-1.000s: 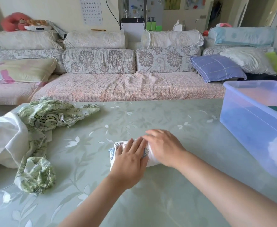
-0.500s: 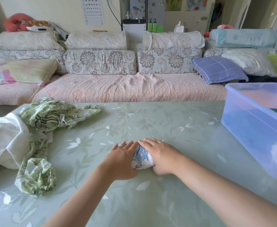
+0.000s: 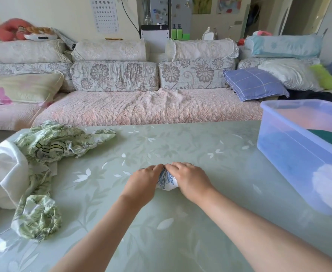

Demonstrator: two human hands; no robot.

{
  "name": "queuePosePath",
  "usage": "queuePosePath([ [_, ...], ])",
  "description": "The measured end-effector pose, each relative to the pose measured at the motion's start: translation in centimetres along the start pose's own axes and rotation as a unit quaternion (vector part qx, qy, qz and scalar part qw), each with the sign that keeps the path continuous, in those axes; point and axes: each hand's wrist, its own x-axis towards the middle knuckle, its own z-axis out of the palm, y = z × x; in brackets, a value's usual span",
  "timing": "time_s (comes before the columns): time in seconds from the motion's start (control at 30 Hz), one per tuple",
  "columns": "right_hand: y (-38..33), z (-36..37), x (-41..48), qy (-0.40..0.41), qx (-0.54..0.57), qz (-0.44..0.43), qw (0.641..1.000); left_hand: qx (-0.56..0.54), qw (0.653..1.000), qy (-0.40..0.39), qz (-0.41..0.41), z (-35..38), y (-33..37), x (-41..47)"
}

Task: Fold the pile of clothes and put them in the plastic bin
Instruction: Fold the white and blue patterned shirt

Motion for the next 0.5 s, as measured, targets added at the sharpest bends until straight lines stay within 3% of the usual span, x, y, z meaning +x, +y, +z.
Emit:
queuePosePath([
  [0.27,4.6,-9.9,-4.2,0.171,-0.088,-0.007,0.981,0.024,0.986,0.149,0.072,-7.8,7.0,1.6],
  [0.5,15.2,-20.2,-10.3,0.181,-0.132,0.048,0.973,0.022,0.976,0.155,0.148,-13.7,19.3,7.8],
])
